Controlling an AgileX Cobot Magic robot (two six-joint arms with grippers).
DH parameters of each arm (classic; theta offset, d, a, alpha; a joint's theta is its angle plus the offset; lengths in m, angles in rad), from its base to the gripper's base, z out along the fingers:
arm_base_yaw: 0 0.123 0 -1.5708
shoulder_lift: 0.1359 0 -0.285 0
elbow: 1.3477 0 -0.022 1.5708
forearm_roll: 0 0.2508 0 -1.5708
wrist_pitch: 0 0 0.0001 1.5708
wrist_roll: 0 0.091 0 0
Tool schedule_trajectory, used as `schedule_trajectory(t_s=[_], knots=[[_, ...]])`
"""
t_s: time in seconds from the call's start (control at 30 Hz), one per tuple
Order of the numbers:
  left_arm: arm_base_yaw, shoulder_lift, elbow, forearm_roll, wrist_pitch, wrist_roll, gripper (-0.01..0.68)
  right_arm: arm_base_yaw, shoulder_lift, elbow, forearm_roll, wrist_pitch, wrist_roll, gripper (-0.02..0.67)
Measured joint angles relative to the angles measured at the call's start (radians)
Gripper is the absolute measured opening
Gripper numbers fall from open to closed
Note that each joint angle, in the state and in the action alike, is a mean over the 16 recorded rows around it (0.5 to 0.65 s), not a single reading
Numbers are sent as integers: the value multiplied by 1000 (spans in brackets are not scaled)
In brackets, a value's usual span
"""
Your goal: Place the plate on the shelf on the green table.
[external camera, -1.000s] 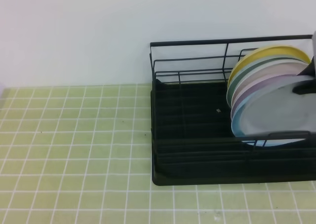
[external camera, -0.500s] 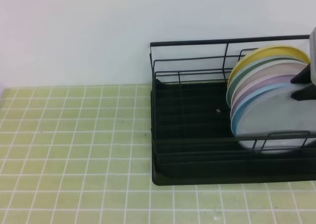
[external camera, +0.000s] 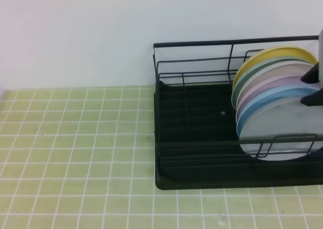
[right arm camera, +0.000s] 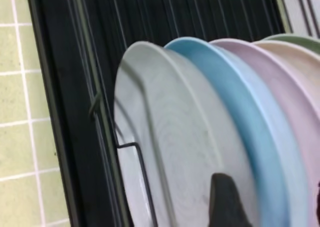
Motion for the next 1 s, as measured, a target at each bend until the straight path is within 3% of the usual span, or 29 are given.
schedule_trajectory(t_s=[0.4, 0.7, 0.87, 1.0], knots=[[1, 0, 0, 1, 1, 2, -1, 0, -95, -3, -37, 16, 82, 348], [1, 0, 0, 2, 2, 7, -1, 0, -247, -3, 21, 17, 261, 167], [1, 0, 0, 3, 2, 17, -1, 0, -342, -3, 176, 34, 375, 60], [1, 0, 0, 3, 2, 25, -1, 0, -400, -3, 342, 89, 439, 16]])
